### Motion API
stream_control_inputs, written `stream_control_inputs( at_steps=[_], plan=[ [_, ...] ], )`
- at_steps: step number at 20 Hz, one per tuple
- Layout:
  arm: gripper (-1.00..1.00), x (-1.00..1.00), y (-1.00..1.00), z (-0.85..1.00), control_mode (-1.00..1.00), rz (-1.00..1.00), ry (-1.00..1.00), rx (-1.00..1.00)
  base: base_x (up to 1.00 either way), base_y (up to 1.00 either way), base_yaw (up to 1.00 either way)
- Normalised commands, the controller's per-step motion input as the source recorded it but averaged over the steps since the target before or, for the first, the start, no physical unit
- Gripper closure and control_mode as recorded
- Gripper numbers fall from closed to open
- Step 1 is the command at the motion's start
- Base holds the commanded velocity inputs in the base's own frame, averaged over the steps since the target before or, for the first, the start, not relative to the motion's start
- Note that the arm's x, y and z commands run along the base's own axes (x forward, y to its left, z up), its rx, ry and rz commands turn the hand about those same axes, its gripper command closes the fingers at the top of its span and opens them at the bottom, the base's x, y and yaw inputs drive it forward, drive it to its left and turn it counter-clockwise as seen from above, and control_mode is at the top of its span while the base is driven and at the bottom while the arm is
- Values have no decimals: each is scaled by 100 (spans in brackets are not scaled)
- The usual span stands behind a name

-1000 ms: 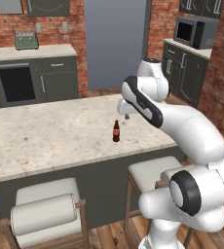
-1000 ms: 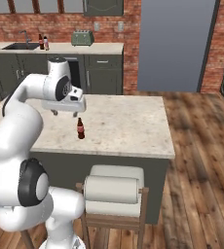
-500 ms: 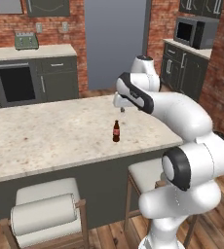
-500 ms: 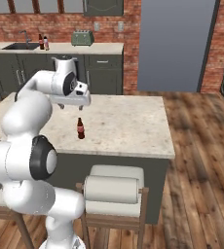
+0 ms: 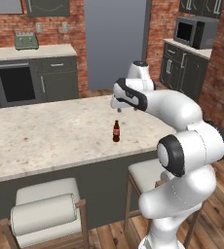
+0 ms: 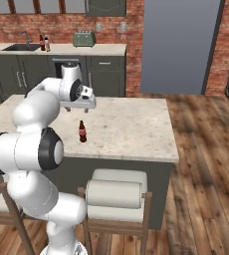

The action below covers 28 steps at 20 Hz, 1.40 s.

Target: Place the large bottle from the dining counter next to the other large bottle outside the sink, and place the small bottle from the dining counter next to the other small bottle inside the sink.

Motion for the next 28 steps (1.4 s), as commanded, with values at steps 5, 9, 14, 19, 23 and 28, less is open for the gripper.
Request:
stream_control_inputs(
  at_steps=[5, 9, 14, 19, 23, 28],
  plan=[
    [-100, 25, 0, -2, -100, 0, 0, 0, 0, 0, 0],
    [-100, 13, 1, -1, -100, -1, 1, 0, 0, 0, 0],
    [-100, 2, 6, -8, -100, 0, 1, 0, 0, 0, 0],
    [-100, 16, 1, -10, -100, 0, 0, 0, 0, 0, 0],
    [-100, 48, 0, -6, -100, 0, 0, 0, 0, 0, 0],
    [-100, 15, 6, -16, -100, 0, 0, 0, 0, 0, 0]
  ],
)
